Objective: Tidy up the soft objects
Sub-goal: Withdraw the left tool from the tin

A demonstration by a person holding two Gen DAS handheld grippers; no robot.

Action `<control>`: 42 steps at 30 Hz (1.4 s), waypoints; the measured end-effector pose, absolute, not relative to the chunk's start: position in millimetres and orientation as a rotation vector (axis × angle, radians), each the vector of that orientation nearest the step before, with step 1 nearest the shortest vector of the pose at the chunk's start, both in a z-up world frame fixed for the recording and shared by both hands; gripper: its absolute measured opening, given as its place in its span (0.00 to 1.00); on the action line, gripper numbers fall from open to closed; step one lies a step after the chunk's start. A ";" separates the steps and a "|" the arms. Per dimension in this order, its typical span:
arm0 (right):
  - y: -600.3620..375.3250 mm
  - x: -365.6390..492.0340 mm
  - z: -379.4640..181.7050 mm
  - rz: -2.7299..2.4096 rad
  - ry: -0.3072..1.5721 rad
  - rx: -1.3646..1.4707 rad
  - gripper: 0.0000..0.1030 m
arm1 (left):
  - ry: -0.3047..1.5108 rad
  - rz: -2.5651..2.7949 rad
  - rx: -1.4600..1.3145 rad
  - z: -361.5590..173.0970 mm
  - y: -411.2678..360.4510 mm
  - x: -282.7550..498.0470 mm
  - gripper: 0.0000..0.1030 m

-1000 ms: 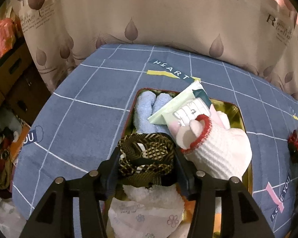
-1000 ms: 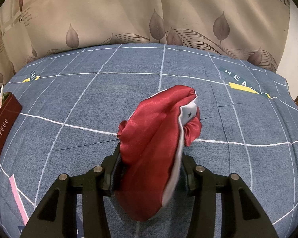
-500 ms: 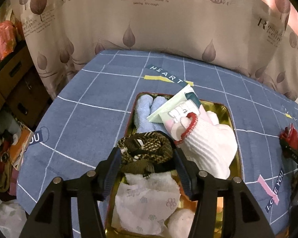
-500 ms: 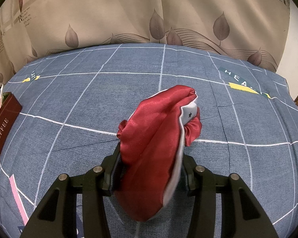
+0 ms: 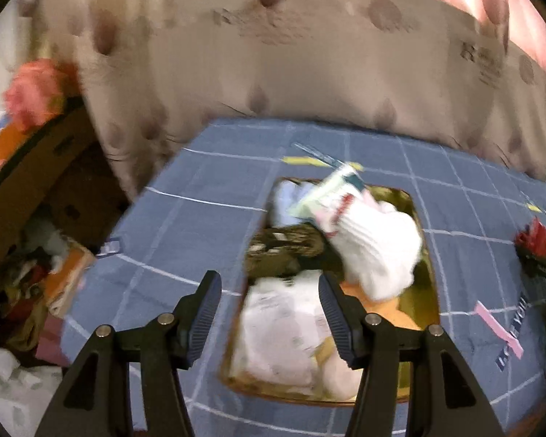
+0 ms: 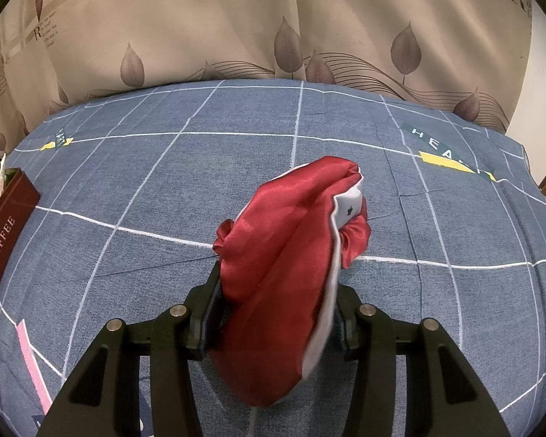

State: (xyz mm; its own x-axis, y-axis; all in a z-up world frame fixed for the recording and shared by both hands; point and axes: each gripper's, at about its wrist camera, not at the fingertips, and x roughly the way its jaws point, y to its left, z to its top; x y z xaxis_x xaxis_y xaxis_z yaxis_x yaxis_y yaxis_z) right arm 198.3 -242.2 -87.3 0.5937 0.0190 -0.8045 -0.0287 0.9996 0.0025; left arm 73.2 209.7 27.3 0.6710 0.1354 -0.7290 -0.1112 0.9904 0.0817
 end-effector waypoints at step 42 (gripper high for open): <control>-220.2 186.7 -78.6 0.007 0.931 -0.101 0.28 | 0.819 0.275 -0.073 -4.8 257.0 1.6 0.55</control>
